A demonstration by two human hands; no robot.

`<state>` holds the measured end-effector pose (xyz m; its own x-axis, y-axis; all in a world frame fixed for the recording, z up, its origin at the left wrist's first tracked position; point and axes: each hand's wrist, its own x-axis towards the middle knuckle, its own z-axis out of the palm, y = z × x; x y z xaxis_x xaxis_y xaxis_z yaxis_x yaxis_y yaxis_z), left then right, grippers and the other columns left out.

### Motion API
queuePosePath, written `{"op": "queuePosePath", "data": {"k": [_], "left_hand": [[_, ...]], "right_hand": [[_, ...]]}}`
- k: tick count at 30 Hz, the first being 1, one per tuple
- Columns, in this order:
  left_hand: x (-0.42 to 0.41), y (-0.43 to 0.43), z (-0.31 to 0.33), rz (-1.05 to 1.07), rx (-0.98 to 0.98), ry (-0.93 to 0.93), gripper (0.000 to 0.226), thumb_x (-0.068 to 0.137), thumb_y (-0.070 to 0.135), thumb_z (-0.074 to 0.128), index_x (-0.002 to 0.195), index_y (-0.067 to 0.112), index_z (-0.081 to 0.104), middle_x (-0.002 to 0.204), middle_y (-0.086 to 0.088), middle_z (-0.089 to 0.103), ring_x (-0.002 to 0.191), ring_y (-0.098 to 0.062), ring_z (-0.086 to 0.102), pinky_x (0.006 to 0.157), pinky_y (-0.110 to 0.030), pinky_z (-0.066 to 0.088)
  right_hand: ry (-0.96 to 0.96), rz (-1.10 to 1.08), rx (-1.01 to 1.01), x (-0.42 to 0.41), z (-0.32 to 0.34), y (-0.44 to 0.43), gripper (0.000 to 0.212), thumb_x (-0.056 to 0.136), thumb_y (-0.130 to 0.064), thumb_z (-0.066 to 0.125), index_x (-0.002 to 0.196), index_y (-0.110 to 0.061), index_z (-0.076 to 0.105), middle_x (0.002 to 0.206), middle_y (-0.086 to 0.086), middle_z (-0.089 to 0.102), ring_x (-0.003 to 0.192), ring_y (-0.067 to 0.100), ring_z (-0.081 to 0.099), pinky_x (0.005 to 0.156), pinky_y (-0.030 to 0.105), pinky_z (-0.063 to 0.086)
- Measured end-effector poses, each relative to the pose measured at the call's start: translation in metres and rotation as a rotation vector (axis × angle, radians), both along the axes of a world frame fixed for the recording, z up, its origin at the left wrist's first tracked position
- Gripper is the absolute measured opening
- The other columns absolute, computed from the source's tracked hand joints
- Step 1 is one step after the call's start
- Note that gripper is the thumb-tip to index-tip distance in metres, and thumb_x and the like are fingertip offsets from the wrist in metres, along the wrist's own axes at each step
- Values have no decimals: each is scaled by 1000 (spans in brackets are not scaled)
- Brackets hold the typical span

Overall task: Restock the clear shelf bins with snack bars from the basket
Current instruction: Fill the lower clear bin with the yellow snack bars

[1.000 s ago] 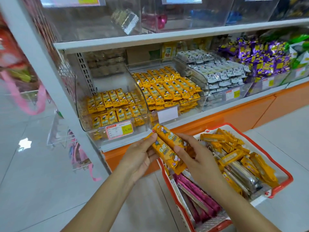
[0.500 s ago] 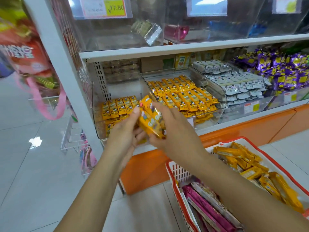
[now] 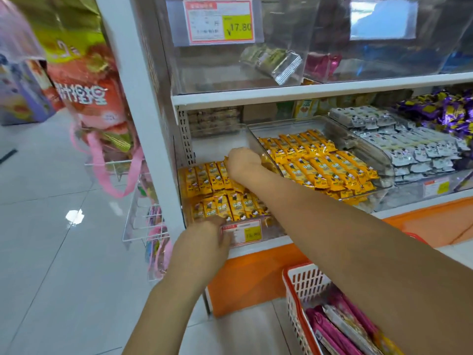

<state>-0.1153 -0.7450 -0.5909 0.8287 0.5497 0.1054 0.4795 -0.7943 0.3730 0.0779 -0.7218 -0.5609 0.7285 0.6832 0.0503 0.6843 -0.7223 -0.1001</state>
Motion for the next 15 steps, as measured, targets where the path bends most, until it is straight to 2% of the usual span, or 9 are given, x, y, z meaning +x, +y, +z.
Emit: {"op": "queuePosePath", "data": {"k": [4,7,9,11,13,15], "left_hand": [[0,5,-3,-26,-7,4,36,94,32,49,130,30,53,118,0,65,106,-20,60,82,-27,49],[1,6,-5,-28,33,-2,36,95,31,45,131,31,52,118,1,64,106,-19,59,80,-27,48],[3,7,-6,-35,57,2,37,96,32,44,132,32,51,119,2,64,108,-18,58,79,-25,46],[3,8,-6,-35,62,9,37,96,34,42,133,32,50,119,1,64,108,-17,58,76,-24,44],[3,8,-5,-40,59,9,37,97,34,42,133,31,50,119,1,64,107,-17,58,75,-24,44],[2,9,-5,-47,38,-4,36,97,33,42,132,31,51,119,2,64,107,-17,59,76,-24,45]], "right_hand": [[113,-17,26,14,8,3,31,97,-18,46,119,0,57,122,15,60,110,29,58,81,31,46],[307,-6,-93,19,13,6,37,92,-31,60,114,-1,58,103,12,61,90,27,65,82,32,55],[445,3,-150,18,12,9,41,85,-33,71,109,-4,56,101,10,58,90,27,68,85,39,57],[442,38,-183,16,8,13,35,83,-31,72,103,-6,57,99,9,60,86,25,67,86,39,57],[422,68,-184,13,11,16,20,86,-26,67,88,-7,60,85,8,63,71,22,63,75,32,58],[460,92,-182,9,20,16,25,90,-27,60,72,-10,57,59,4,59,51,17,54,54,25,49]]}}
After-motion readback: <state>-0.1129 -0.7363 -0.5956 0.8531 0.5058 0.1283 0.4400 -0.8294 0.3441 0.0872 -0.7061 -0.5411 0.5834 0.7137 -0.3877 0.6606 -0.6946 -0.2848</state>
